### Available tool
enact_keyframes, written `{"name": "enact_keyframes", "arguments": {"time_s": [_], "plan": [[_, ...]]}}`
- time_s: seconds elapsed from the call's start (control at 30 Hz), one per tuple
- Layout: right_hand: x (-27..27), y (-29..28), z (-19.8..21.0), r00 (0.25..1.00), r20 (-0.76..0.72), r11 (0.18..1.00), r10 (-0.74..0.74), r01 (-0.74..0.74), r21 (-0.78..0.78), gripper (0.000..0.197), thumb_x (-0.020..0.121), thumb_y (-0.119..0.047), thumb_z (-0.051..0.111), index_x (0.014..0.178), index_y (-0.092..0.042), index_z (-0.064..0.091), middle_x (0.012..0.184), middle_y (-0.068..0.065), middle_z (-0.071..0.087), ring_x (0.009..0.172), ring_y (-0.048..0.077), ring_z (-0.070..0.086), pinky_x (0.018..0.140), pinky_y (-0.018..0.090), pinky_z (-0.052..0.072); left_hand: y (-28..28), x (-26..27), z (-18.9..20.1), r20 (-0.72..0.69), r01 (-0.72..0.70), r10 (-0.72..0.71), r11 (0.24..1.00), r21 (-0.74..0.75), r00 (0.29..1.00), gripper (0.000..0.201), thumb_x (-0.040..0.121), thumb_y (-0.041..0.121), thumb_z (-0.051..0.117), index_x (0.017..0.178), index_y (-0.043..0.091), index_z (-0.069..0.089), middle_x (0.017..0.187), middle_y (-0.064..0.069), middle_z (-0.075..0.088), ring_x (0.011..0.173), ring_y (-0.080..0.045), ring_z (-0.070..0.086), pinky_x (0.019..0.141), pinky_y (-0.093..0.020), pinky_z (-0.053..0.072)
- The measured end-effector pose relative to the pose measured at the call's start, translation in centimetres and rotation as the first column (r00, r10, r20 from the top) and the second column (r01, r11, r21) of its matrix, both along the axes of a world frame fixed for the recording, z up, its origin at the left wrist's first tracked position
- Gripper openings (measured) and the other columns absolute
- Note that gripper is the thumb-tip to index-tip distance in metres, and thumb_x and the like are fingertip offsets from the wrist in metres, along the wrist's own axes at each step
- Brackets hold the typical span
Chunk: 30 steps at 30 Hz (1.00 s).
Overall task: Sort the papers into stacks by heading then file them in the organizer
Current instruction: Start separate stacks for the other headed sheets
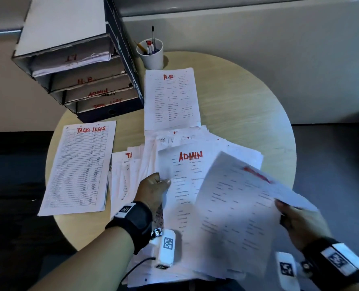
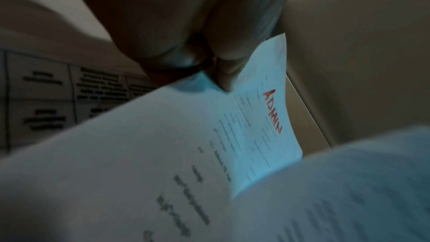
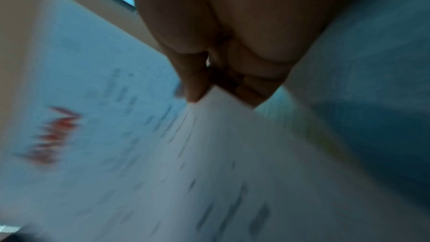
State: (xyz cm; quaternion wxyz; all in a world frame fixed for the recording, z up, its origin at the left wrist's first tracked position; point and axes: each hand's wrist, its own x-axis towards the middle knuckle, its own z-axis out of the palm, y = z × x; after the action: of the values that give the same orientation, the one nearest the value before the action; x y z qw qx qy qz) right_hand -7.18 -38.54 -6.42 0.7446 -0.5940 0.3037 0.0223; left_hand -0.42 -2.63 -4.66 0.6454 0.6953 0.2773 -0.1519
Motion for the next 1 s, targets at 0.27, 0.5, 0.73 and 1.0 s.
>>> {"name": "enact_keyframes", "arguments": {"time_s": [0.27, 0.5, 0.73, 1.0], "plan": [[-0.3, 2.4, 1.6, 0.976, -0.033, 0.977, 0.214, -0.214, 0.013, 0.019, 0.077, 0.013, 0.066, 0.094, 0.005, 0.064, 0.078, 0.012, 0.075, 0.062, 0.014, 0.07, 0.052, 0.02, 0.054, -2.5, -2.0, 2.0, 0.079, 0.497, -0.492, 0.864, -0.075, 0.867, 0.02, 0.092, 0.009, 0.057, 0.107, 0.004, 0.071, 0.082, -0.011, 0.068, 0.073, -0.021, 0.059, 0.073, -0.037, 0.049], [-0.9, 1.3, 0.4, 0.962, -0.022, 0.961, 0.273, -0.273, -0.044, 0.047, 0.056, -0.016, 0.09, 0.098, -0.001, 0.074, 0.097, 0.017, 0.075, 0.086, 0.023, 0.073, 0.07, 0.021, 0.057, -2.3, 1.9, 2.5, -0.033, 0.475, -0.61, 0.581, 0.661, 0.791, 0.051, 0.087, -0.001, 0.052, 0.132, 0.021, 0.058, 0.138, 0.002, 0.046, 0.131, -0.015, 0.043, 0.115, -0.031, 0.033], [-0.8, 1.8, 0.7, 0.967, 0.0, 0.967, 0.255, -0.255, -0.003, 0.039, 0.058, 0.004, 0.077, 0.096, 0.009, 0.07, 0.099, 0.023, 0.073, 0.081, 0.024, 0.073, 0.067, 0.023, 0.057, -4.2, 6.4, 0.6, -0.291, 0.519, -0.456, 0.53, 0.671, 0.841, 0.076, 0.07, 0.036, 0.084, 0.13, 0.025, 0.036, 0.123, -0.008, 0.056, 0.103, -0.031, 0.061, 0.087, -0.042, 0.054], [-1.0, 2.4, 0.7, 0.935, 0.113, 0.942, 0.335, -0.333, -0.038, 0.055, 0.05, -0.033, 0.094, 0.079, 0.008, 0.072, 0.083, 0.016, 0.073, 0.076, 0.021, 0.067, 0.067, 0.022, 0.053, -1.2, 4.1, 1.9, 0.059, 0.229, -0.305, 0.818, 0.528, 0.951, 0.056, 0.087, 0.023, 0.075, 0.132, 0.034, 0.043, 0.138, -0.015, 0.056, 0.116, -0.029, 0.059, 0.101, -0.037, 0.048]]}}
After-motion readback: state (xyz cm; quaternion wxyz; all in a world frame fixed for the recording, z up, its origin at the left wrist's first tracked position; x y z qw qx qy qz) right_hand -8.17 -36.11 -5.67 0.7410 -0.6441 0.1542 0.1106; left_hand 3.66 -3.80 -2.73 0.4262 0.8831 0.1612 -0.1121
